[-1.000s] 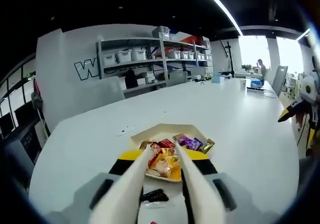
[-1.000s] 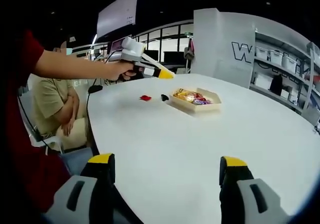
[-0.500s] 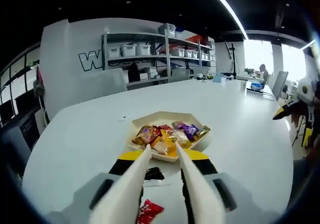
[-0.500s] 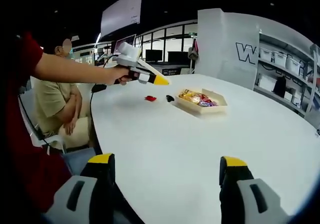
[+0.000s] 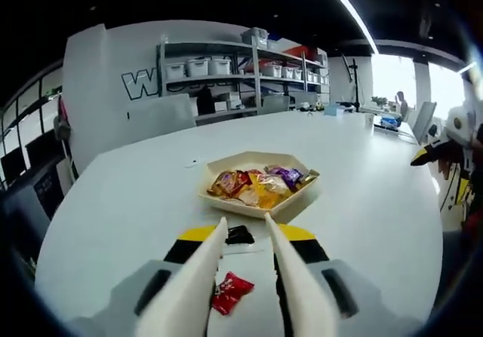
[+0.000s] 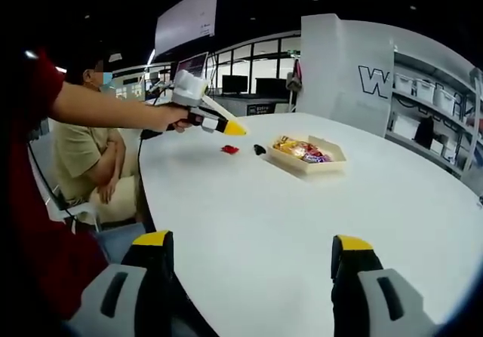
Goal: Place the target food into the container with the food tongs after gripping and lifting it, then release it inside without dropping or visibly crushing the food.
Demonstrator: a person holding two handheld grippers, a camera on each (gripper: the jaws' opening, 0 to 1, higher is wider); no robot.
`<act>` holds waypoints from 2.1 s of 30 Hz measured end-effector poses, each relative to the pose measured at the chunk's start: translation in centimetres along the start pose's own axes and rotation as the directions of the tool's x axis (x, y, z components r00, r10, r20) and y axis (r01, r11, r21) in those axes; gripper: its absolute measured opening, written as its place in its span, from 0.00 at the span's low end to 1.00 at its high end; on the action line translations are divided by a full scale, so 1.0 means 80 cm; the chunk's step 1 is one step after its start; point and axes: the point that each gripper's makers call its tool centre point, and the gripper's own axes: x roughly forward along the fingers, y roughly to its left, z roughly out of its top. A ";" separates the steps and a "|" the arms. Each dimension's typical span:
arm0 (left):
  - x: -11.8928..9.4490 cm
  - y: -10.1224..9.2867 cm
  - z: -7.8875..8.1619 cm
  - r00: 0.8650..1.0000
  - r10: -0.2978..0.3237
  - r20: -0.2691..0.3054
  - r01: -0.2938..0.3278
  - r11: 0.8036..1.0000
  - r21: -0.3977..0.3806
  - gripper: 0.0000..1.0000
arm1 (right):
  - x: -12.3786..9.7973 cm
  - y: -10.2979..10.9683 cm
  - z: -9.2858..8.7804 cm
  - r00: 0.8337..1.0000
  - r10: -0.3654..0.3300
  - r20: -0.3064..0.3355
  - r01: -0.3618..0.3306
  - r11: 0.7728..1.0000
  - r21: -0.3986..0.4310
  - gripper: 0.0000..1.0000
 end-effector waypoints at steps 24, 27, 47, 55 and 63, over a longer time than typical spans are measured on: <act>-0.024 0.025 -0.036 0.998 0.059 -0.026 -0.060 0.997 -0.051 0.28 | -0.005 -0.013 0.026 0.990 -0.084 0.112 0.080 0.996 0.036 1.00; -0.028 0.028 -0.037 0.998 0.064 -0.025 -0.065 0.996 -0.054 0.28 | -0.005 -0.014 0.030 0.989 -0.086 0.121 0.082 0.996 0.041 1.00; -0.027 0.024 -0.071 0.997 0.029 -0.070 -0.033 0.997 -0.068 0.28 | -0.003 -0.012 0.021 0.990 -0.098 0.103 0.095 0.995 0.037 0.99; -0.024 0.020 -0.071 0.998 0.015 -0.061 -0.019 0.998 -0.063 0.25 | -0.002 -0.012 0.017 0.992 -0.097 0.085 0.095 0.995 0.030 0.99; -0.024 0.016 -0.069 0.998 0.015 -0.058 -0.018 0.998 -0.053 0.20 | -0.002 -0.011 0.015 0.993 -0.092 0.074 0.090 0.996 0.022 0.99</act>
